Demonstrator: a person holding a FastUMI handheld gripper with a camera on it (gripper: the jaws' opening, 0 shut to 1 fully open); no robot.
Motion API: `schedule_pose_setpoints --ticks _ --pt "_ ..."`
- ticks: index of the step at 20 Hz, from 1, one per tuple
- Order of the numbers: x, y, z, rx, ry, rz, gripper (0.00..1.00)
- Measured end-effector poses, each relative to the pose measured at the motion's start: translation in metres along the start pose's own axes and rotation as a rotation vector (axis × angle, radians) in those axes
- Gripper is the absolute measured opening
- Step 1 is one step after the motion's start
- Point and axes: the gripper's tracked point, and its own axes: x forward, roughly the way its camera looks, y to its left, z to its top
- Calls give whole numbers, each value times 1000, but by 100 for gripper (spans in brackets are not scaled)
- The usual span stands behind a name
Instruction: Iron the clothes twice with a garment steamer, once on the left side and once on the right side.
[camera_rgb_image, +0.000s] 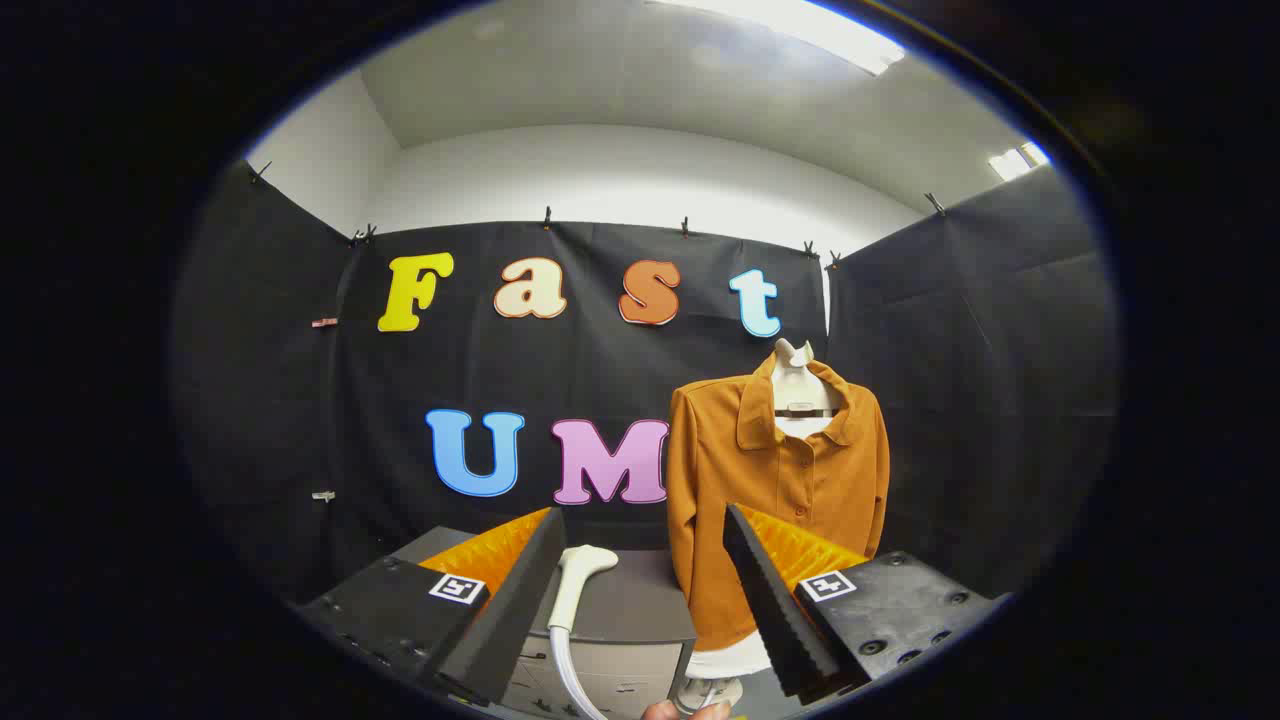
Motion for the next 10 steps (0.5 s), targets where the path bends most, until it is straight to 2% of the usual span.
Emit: schedule_pose_setpoints --ticks 10 --pt "-9 14 8 2 -21 -2 98"
